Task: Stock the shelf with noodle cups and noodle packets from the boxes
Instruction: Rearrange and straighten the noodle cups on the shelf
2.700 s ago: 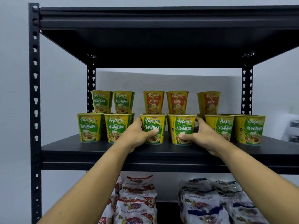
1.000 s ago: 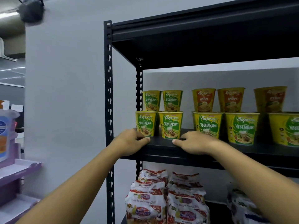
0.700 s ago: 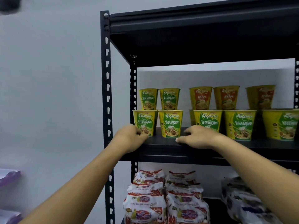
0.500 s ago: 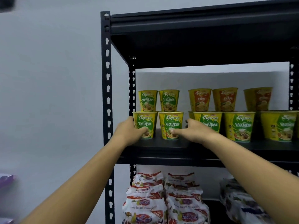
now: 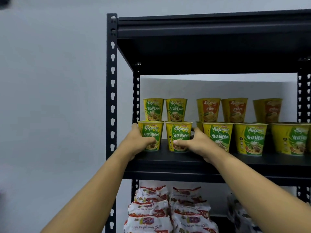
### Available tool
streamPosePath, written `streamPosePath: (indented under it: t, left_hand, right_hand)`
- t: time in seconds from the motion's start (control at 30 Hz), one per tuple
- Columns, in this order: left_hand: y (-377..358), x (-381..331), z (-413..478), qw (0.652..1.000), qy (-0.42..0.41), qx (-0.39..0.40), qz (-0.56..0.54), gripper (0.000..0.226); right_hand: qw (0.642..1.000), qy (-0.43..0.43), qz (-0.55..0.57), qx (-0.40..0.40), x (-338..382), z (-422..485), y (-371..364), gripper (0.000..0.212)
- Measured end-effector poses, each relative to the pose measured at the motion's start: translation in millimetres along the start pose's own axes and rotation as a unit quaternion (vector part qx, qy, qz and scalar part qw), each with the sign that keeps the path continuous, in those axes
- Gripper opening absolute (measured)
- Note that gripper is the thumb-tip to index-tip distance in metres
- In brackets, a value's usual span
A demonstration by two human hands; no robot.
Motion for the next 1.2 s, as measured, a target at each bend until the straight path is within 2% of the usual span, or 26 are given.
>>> streamPosePath:
  t: [0.17,0.73,1.1,1.2]
  left_hand:
    - [3.4,7.4,5.9,1.0,0.005,0.002,0.01,0.061]
    - [1.0,6.7,4.6,0.999,-0.013,0.012,0.041,0.071]
    - [1.7,5.4,3.7,1.0,-0.009,0.025,0.017,0.056]
    - [0.8,4.9,3.3,0.999,-0.008,0.032,0.0,0.058]
  right_hand:
    - [1.0,0.002,-0.004,0.0,-1.4,1.7,-0.9,0.079]
    - [0.999,0.023,-0.019,-0.017,-3.9,1.1,-0.3,0.073]
    - [1.0,0.014,-0.009,-0.02,-7.8,6.1,-1.5,0.066]
    - [1.0,0.01,-0.011,-0.016,-9.0,7.8,-1.4,0.062]
Point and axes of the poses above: each hand's wrist, its own z-axis towards the middle knuckle, its own y-axis out of the back of the hand, x = y × z, the point moved 1 cm from there along z, towards the middle knuckle, and after that the axes turned 5 degrees about -z, right-handed, at the moved point
